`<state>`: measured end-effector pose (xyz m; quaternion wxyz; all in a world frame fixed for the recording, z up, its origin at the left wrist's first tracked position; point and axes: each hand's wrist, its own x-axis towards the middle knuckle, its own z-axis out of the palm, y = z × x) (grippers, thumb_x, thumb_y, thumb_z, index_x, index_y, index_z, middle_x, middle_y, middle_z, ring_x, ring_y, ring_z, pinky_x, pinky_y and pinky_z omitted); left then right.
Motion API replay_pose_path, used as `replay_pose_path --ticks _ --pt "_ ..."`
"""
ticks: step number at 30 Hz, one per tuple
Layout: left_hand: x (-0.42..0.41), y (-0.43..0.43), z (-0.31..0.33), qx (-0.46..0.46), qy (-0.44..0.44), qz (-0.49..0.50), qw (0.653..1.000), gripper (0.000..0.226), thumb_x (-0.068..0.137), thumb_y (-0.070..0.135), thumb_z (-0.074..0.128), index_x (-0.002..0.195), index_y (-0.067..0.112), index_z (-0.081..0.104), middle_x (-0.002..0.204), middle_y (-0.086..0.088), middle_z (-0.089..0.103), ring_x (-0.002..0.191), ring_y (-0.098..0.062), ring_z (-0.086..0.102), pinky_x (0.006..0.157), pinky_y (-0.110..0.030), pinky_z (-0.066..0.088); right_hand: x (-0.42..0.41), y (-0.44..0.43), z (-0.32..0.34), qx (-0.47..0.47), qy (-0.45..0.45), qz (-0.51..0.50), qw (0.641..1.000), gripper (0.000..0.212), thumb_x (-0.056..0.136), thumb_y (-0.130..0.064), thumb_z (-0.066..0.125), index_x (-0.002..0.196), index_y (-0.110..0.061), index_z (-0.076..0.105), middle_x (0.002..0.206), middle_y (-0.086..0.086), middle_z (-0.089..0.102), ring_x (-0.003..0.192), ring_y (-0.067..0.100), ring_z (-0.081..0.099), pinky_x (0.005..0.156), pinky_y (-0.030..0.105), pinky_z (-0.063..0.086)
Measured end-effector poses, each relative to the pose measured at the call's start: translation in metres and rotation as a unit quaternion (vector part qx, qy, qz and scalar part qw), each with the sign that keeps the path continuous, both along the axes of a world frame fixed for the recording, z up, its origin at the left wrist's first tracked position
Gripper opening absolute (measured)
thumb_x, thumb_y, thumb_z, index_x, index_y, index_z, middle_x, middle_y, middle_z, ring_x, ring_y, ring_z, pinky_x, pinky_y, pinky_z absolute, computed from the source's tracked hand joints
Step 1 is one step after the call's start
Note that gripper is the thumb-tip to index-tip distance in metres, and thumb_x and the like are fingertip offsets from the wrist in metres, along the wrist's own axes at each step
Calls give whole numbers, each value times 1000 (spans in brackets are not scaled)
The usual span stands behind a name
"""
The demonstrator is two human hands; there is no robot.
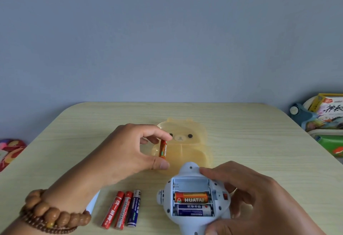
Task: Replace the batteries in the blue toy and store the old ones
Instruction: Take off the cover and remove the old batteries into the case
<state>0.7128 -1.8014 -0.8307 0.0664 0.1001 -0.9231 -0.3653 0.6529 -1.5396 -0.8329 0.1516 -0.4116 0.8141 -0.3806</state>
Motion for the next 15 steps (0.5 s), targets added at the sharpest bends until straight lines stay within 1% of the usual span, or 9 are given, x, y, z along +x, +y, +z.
replay_pose_path --ticks 3,6,8,10,12,13,14,15 --pt "0 -1 -1 -4 -13 -11 1000 56 54 52 88 104 61 65 105 34 67 99 24 51 82 -12 40 0 0 -1 -2 1 -4 1000 75 55 -50 91 123 -55 59 105 -24 66 78 2 67 58 10 51" --pt "0 -3 -3 -5 -22 -9 1000 56 55 51 90 104 60 65 109 35 66 100 20 53 84 -14 42 1 0 -1 1 0 -7 1000 79 54 -53 90 124 -59 55 109 -23 66 78 3 67 59 13 52" --pt "0 -4 -5 1 -16 -7 1000 56 55 50 90 104 60 65 110 32 67 103 14 56 90 -20 46 2 -1 -1 4 1 -9 1000 79 54 -51 92 123 -60 55 109 -23 66 79 3 67 59 14 53" --pt "1 -4 -6 2 -17 -7 1000 56 56 52 89 105 59 65 112 31 67 106 10 57 95 -27 49 4 -2 -1 0 4 -13 1000 78 53 -46 94 121 -59 57 109 -22 67 80 5 68 60 19 55" --pt "3 -5 -4 -5 -17 -9 1000 54 57 57 86 106 59 65 113 29 67 108 8 58 99 -34 50 6 -2 -2 -10 -11 -20 1000 78 50 -42 97 117 -59 60 108 -20 67 82 8 69 65 25 58" --pt "5 -5 -3 -13 -8 -9 1000 52 58 60 83 106 59 64 113 29 67 109 7 58 99 -35 50 7 -2 -3 -10 -23 -21 999 78 48 -43 97 116 -60 61 109 -20 67 83 9 70 67 26 58" --pt "9 -3 0 -22 9 -2 1000 49 60 64 79 106 59 64 113 30 66 108 7 59 97 -33 50 7 -2 -4 -11 -31 -21 999 78 46 -45 97 115 -60 62 109 -19 68 84 10 71 69 27 59" --pt "13 2 3 -34 35 11 999 45 62 65 76 104 57 63 110 32 66 105 9 59 92 -25 50 7 -2 -4 -12 -36 -22 999 78 45 -48 96 114 -60 63 110 -19 68 85 10 71 71 28 60"
